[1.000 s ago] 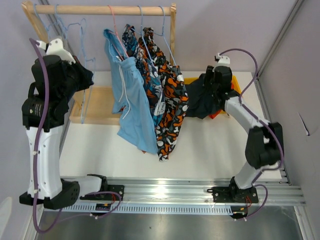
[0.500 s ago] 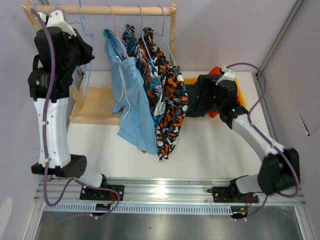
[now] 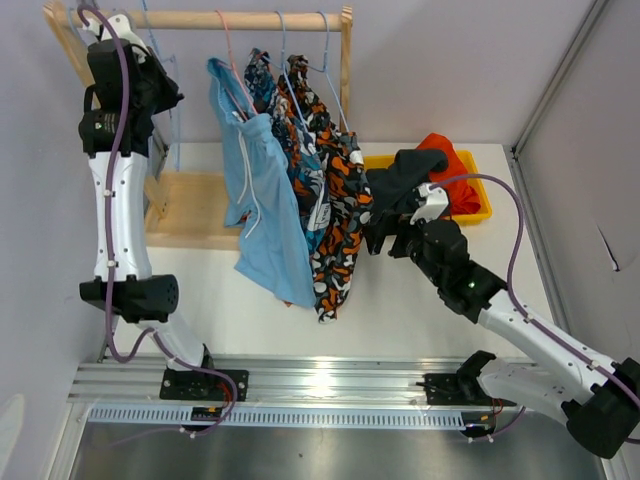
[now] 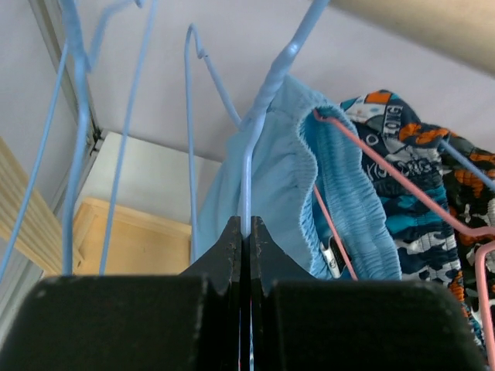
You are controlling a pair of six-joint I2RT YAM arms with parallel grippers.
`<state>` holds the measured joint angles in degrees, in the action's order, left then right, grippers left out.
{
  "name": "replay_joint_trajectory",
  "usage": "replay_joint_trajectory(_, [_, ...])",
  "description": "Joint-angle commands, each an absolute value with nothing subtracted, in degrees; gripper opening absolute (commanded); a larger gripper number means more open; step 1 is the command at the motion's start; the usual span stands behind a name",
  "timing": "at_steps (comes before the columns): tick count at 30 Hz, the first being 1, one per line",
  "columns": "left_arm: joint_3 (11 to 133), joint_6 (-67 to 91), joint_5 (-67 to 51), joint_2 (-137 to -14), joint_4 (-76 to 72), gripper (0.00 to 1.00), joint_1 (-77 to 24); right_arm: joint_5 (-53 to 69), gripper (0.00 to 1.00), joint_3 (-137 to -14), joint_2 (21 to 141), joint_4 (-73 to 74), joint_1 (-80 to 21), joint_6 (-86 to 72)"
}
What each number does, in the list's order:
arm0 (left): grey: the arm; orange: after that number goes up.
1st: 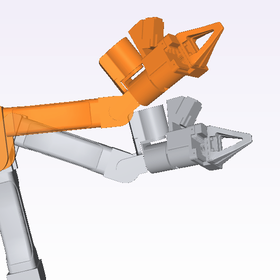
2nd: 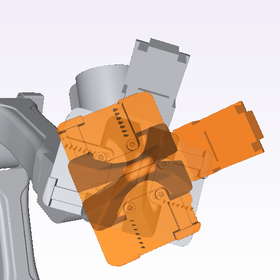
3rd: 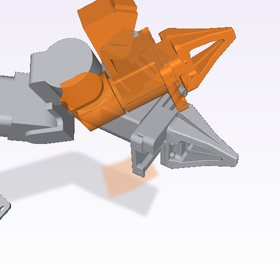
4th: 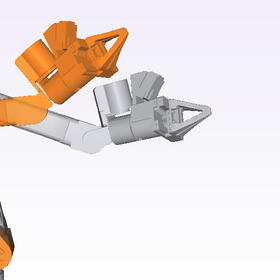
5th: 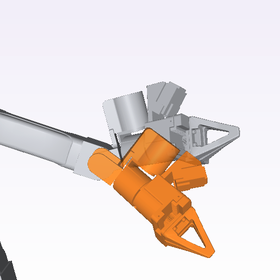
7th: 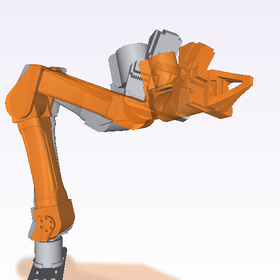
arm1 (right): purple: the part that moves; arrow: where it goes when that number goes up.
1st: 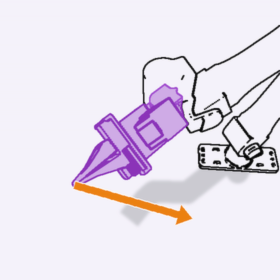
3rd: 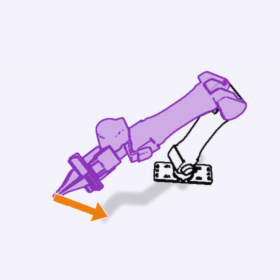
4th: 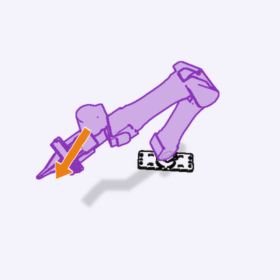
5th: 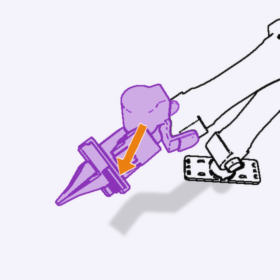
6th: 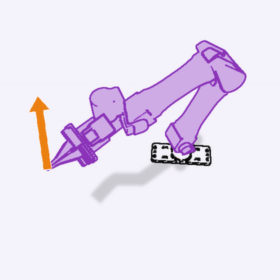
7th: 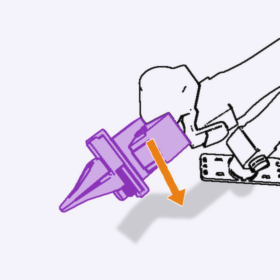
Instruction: Remove the shorts from the hanger
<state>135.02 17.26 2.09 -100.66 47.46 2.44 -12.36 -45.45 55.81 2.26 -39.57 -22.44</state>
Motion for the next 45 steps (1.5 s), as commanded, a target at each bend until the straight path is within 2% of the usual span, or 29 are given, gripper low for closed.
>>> replay_joint_trajectory(1, [129.65,18.63,0.44,-95.2,43.51,0.06,2.55,-17.57,0.99,-50.17,55.63,5.01,-40.25,-21.62])
replay_joint_trajectory(2, [127.2,18.28,0.44,-94.23,43.33,0.11,2.46,-17.93,0.99,-50.62,55.55,5.36,-40.34,-21.27])
replay_joint_trajectory(3, [125.18,18.11,0.44,-93.44,43.07,0.28,2.55,-18.1,0.99,-51.15,55.55,5.8,-40.43,-21.01])
replay_joint_trajectory(4, [123.68,17.93,-1.13,-91.86,43.07,0.34,2.46,-18.28,1.0,-51.94,55.37,6.15,-40.52,-20.83])
replay_joint_trajectory(5, [123.05,17.67,-1.32,-91.15,43.07,0.47,2.55,-18.63,0.99,-52.2,55.2,6.59,-40.6,-20.4])
replay_joint_trajectory(9, [121.55,19.06,-4.47,-87.46,43.15,0.68,2.37,-19.77,0.99,-53.35,54.32,8.69,-41.13,-20.04])
replay_joint_trajectory(12, [121.82,20.65,-9.48,-85.52,42.72,0.77,1.5,-21.0,0.99,-53.18,52.83,9.67,-41.57,-20.3])
replay_joint_trajectory(17, [127.43,21.79,-10.9,-86.39,44.91,0.79,-3.77,-21.71,0.99,-52.65,50.37,11.51,-42.1,-20.66])
replay_joint_trajectory(25, [128.58,23.38,-9.41,-89.73,43.69,0.78,-10.71,-23.46,0.99,-51.77,46.85,13.8,-42.54,-21.0])
replay_joint_trajectory(38, [129.11,25.57,-5.37,-97.47,39.29,0.7,-13.01,-26.37,0.99,-52.38,41.23,19.15,-42.54,-19.51])
replay_joint_trajectory(40, [129.29,26.01,-5.36,-98.61,38.85,0.63,-13.01,-26.72,0.99,-52.38,40.7,19.42,-42.63,-19.25])
replay_joint_trajectory(43, [129.9,26.98,-5.54,-99.84,38.5,0.44,-13.01,-27.25,0.99,-52.38,40.25,20.13,-42.54,-19.07])
replay_joint_trajectory(44, [129.99,27.42,-5.45,-100.1,38.32,0.28,-13.01,-27.33,0.99,-52.3,40.08,20.13,-42.63,-18.9])
replay_joint_trajectory(45, [130.25,27.68,-5.19,-100.37,38.32,0.18,-13.01,-27.33,0.99,-52.21,39.99,20.13,-42.54,-18.9])
